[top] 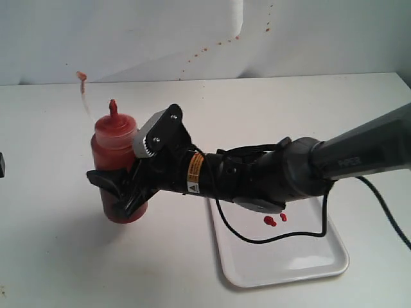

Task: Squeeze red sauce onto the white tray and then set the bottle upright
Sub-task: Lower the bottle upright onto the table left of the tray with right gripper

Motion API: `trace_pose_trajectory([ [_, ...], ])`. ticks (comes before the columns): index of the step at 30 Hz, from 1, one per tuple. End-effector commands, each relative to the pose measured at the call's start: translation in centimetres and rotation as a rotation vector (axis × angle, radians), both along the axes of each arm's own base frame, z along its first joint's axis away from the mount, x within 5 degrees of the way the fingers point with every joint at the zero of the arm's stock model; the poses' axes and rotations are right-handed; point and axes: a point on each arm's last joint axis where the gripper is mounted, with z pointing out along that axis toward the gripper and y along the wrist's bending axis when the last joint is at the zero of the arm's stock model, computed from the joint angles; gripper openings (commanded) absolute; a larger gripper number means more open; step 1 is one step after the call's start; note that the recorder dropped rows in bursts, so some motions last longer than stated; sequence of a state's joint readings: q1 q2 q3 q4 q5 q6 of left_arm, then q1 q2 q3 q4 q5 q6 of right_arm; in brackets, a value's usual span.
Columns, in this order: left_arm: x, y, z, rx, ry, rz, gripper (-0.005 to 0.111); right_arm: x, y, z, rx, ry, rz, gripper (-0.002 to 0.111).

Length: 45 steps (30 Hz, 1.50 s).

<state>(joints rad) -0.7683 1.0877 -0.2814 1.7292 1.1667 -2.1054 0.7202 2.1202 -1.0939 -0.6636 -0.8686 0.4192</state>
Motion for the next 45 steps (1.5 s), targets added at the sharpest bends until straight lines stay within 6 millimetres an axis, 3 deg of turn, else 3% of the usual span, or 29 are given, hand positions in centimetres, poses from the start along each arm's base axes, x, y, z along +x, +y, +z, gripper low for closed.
trace_pose_trajectory([
  [1, 0.0, 0.0, 0.0, -0.007, -0.007, -0.013, 0.105, 0.6, 1.4, 0.7, 0.052, -0.054, 0.013, 0.000],
  [13, 0.0, -0.2, -0.2, -0.018, 0.010, -0.035, 0.105, 1.3, 1.7, -2.0, -0.004, 0.000, -0.023, 0.000],
  [20, 0.0, -0.2, -0.2, -0.018, 0.010, -0.035, 0.105, 1.5, 1.6, -2.0, -0.010, -0.035, -0.032, 0.001],
  [22, 0.0, -0.2, -0.2, -0.018, 0.011, -0.036, 0.105, 1.3, 1.7, -2.1, -0.022, -0.048, -0.011, 0.007],
  [25, 0.0, -0.2, -0.2, -0.018, 0.011, -0.036, 0.105, 1.1, 1.7, -2.1, -0.041, -0.082, 0.014, 0.031],
  [29, 0.0, -0.2, -0.2, -0.018, 0.011, -0.036, 0.105, 1.1, 1.8, -2.1, -0.038, -0.082, 0.008, 0.087],
  [31, 0.0, -0.2, -0.2, -0.018, 0.011, -0.036, 0.105, 0.9, 2.0, -2.1, -0.038, -0.082, 0.015, 0.106],
  [37, 0.0, -0.2, -0.2, -0.018, 0.011, -0.036, 0.105, 0.6, 2.2, -1.1, 0.029, -0.106, 0.038, 0.105],
  [45, 0.0, -0.2, -0.2, -0.018, 0.011, -0.036, 0.105, 0.2, 2.2, 2.5, 0.162, -0.172, 0.067, 0.105],
])
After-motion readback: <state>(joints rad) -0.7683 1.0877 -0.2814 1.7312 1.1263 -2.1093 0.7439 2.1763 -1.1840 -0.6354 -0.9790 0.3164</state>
